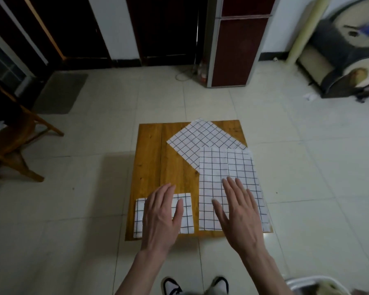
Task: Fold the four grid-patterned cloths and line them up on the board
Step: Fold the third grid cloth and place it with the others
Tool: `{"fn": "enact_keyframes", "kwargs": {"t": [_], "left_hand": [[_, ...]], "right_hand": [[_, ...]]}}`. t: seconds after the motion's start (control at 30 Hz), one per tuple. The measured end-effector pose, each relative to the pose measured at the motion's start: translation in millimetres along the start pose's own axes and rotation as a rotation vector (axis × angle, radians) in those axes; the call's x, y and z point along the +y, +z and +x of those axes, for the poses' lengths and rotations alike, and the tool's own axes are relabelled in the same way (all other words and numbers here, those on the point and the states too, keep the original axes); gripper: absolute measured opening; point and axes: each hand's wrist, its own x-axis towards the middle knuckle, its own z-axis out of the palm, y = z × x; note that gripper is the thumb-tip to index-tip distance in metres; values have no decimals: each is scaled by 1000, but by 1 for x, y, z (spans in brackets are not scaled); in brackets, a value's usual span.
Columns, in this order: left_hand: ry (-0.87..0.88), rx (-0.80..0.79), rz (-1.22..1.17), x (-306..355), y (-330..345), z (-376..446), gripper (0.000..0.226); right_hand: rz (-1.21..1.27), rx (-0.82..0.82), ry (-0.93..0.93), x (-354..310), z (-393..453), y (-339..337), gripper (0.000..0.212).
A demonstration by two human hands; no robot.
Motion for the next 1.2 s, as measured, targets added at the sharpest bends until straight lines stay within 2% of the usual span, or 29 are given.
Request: {"fn": "enact_keyframes", "kwargs": {"t": [0.23,0.43,0.8,1.0,1.2], "left_hand": [[135,-14,-2,42,4,25,54],[152,20,33,92,31,52,50],[-122,198,119,188,86,90,48],[-339,332,225,213,80,90,50],[-403,345,244,207,83,97,54]], "right_hand": [[-32,98,28,34,20,-47,71],[-28,84,-61,88,53,-67,71],[57,-40,-352,185,146,-98,69],[118,-94,-571,191,191,-95,69],[84,-139,-769,175,227,-91,69]]}}
